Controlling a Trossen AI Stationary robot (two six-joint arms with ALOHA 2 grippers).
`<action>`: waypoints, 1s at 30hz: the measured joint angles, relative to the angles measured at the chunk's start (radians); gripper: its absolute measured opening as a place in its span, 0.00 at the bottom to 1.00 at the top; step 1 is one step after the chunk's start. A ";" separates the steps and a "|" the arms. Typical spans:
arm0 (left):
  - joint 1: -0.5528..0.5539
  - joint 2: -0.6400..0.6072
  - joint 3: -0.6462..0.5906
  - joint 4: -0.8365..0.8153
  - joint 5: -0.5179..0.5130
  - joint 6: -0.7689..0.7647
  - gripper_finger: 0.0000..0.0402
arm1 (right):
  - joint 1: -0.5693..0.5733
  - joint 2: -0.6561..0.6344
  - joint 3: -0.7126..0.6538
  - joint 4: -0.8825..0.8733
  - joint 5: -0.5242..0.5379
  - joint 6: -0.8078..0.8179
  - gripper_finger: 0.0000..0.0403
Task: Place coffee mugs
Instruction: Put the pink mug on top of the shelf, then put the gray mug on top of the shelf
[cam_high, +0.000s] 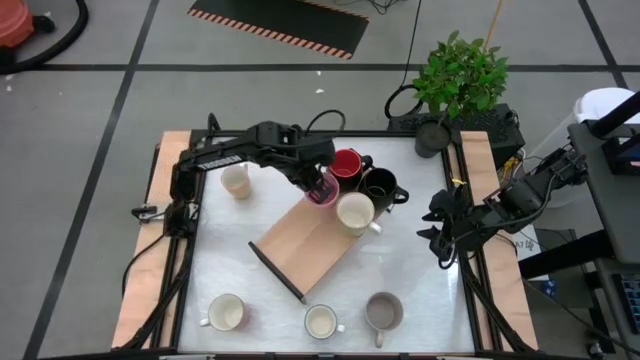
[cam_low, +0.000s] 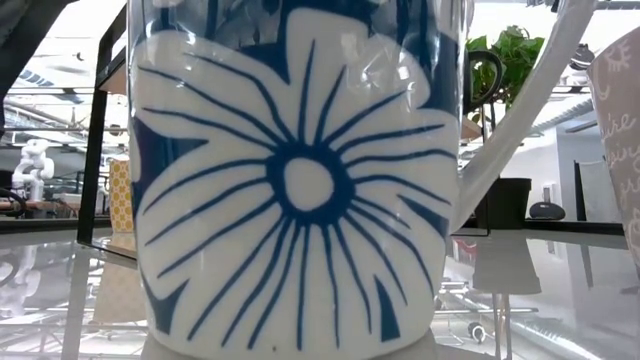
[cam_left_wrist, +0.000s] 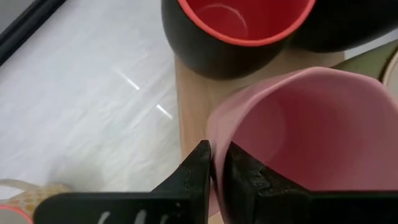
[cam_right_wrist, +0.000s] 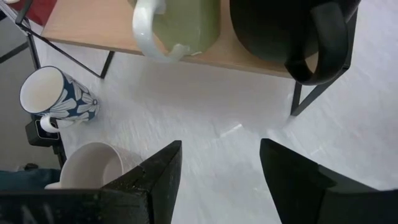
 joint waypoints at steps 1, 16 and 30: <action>-0.002 0.006 0.000 0.002 -0.001 0.000 0.09 | 0.000 0.000 0.000 0.000 0.000 0.000 0.50; -0.015 0.049 0.000 0.025 -0.008 -0.027 0.10 | 0.000 0.000 0.000 0.037 -0.005 0.011 0.50; -0.013 0.047 0.000 0.032 -0.090 -0.060 0.45 | 0.000 0.000 0.000 0.031 -0.006 0.000 0.50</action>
